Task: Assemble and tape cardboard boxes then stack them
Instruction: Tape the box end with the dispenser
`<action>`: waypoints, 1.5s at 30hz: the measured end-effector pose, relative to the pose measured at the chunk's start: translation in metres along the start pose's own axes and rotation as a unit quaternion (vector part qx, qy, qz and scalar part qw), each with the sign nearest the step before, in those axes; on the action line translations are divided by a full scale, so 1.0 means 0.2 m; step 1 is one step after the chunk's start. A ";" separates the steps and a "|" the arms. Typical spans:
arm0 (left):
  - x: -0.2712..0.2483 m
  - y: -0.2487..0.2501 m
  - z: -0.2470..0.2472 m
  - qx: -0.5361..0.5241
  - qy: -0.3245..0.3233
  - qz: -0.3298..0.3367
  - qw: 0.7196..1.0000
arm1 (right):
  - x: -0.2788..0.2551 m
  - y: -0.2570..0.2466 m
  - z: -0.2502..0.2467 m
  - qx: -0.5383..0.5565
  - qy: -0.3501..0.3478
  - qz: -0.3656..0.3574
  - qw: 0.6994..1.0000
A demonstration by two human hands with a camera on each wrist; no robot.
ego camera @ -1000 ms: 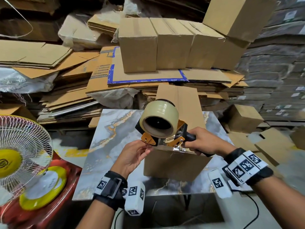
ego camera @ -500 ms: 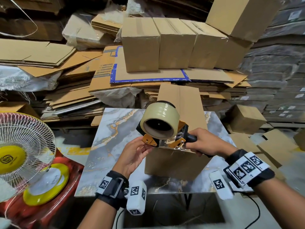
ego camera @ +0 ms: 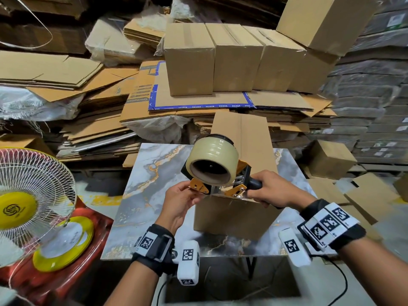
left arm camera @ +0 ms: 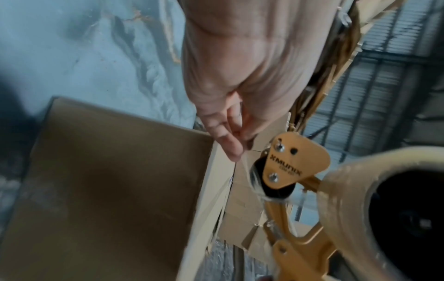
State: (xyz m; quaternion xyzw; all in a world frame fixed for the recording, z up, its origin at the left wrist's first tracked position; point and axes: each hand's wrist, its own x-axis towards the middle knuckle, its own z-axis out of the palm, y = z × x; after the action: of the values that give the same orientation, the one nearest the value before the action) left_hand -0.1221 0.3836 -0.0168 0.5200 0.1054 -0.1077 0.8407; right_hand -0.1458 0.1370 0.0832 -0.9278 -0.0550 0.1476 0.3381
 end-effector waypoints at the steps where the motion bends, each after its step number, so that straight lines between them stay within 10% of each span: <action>1: 0.01 0.00 0.00 0.023 0.016 0.013 1.000 | 0.00 0.00 0.00 -0.003 0.001 0.002 1.000; 34: 0.15 -0.26 -0.16 0.190 0.116 0.125 0.967 | 0.16 0.19 0.02 -0.150 0.022 0.000 0.988; 41: 0.17 -0.31 -0.18 0.423 0.107 0.146 0.888 | 0.17 0.23 0.00 -0.163 0.020 0.005 0.986; 45: 0.13 -0.28 -0.19 0.386 0.142 0.189 0.892 | 0.16 0.25 0.00 -0.151 0.013 0.000 0.988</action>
State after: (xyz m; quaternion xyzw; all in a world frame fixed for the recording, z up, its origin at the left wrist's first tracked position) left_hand -0.1161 0.3922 -0.0884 0.8232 0.0731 0.0960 0.5548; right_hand -0.1153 0.1056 0.0440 -0.9702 -0.0727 0.1250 0.1946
